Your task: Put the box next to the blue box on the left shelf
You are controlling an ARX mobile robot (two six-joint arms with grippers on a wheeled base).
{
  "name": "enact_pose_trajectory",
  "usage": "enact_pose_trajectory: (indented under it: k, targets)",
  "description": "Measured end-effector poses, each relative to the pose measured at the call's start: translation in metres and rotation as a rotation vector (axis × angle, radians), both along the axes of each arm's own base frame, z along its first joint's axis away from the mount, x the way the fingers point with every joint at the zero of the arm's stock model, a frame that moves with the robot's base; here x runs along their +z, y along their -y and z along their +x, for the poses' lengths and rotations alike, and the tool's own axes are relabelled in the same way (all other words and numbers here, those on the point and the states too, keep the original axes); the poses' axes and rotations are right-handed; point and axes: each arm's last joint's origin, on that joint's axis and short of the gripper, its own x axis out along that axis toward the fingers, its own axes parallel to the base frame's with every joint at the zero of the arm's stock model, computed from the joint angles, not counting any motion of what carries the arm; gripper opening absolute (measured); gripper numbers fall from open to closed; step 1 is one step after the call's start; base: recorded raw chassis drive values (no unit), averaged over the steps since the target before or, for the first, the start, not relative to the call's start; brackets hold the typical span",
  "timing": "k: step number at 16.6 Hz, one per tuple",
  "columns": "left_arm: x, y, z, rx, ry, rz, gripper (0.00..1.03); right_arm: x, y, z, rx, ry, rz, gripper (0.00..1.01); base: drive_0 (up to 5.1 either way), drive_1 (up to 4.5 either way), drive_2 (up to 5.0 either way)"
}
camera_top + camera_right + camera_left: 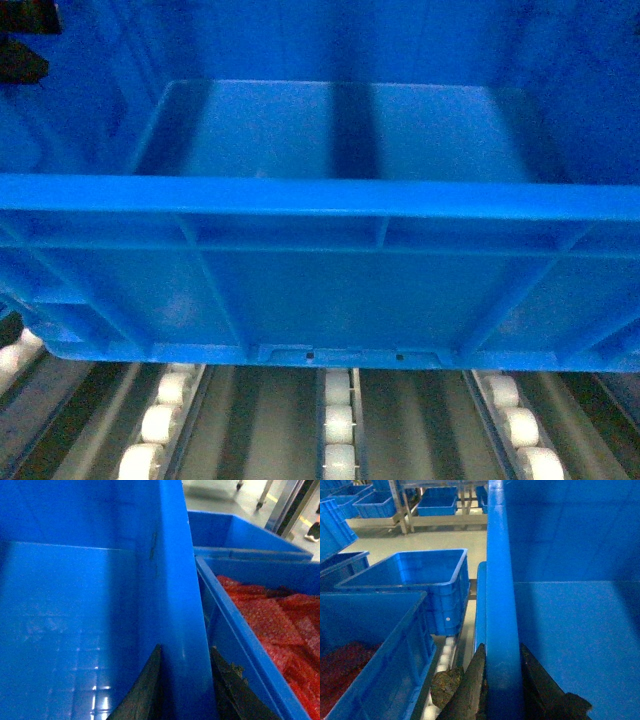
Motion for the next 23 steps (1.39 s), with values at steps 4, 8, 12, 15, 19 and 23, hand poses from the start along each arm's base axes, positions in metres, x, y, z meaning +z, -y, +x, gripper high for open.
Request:
enact_pose_trajectory:
  k: [4,8,12,15,19,23]
  targets:
    - [-0.008,0.000,0.007,0.013,-0.067,0.027,0.10,-0.010,0.007,0.013,0.031,-0.128,0.083,0.18,0.0,0.00,0.0]
    - [-0.046,0.004,0.022,0.019,-0.258,0.082,0.10,-0.049,0.005,0.028,0.041,-0.282,0.092,0.18,0.0,0.00,0.0]
    - [-0.056,0.006,0.034,0.021,-0.367,0.067,0.10,-0.051,0.002,0.041,0.038,-0.365,0.072,0.18,0.0,0.00,0.0]
    - [-0.063,0.006,0.037,0.019,-0.424,0.054,0.10,-0.054,0.001,0.045,0.035,-0.425,0.074,0.18,0.0,0.00,0.0]
    - [-0.063,0.007,0.042,0.028,-0.441,0.064,0.10,-0.055,0.001,0.046,0.032,-0.427,0.082,0.18,0.0,0.00,0.0]
    - [-0.060,0.010,0.047,0.036,-0.364,0.129,0.39,-0.040,-0.001,0.051,0.048,-0.289,0.144,0.48,0.0,0.00,0.0]
